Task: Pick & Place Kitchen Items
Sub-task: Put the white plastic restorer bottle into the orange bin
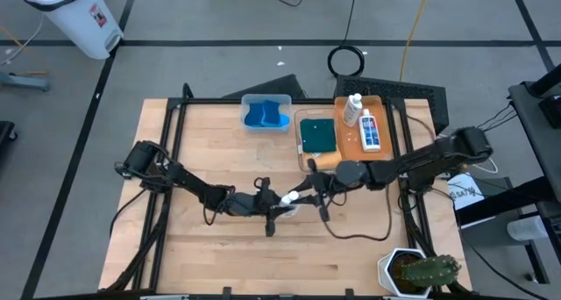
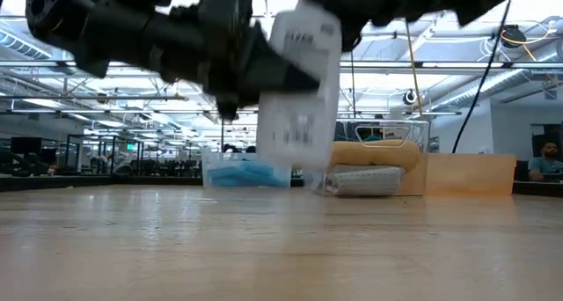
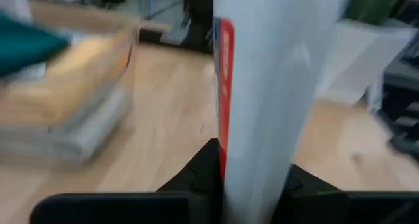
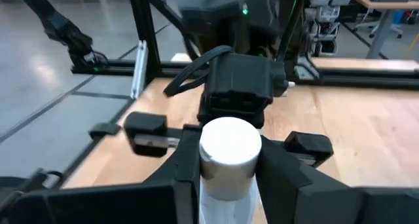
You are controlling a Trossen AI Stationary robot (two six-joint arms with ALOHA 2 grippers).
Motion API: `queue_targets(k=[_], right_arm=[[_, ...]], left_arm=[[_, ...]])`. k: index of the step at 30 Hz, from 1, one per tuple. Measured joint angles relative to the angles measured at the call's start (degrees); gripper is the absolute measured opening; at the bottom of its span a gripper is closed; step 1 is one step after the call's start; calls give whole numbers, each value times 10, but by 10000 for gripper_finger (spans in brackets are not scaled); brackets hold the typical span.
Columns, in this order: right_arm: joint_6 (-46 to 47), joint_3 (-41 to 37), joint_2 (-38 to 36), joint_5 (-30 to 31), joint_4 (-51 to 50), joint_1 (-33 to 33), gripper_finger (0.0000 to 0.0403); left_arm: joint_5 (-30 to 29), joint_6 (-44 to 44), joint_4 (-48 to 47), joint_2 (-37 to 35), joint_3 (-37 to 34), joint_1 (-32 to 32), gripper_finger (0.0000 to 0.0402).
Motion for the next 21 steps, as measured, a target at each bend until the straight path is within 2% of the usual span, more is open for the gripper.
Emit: queue_targets(k=[8, 12, 21], right_arm=[[-4, 2, -158, 21, -155, 1, 80], [6, 1, -216, 28, -179, 0, 80], [7, 0, -220, 10, -176, -1, 80]], left_arm=[[24, 51, -49, -118, 0, 0, 63], [29, 51, -67, -161, 2, 8, 63], [43, 49, -50, -171, 0, 33, 64]])
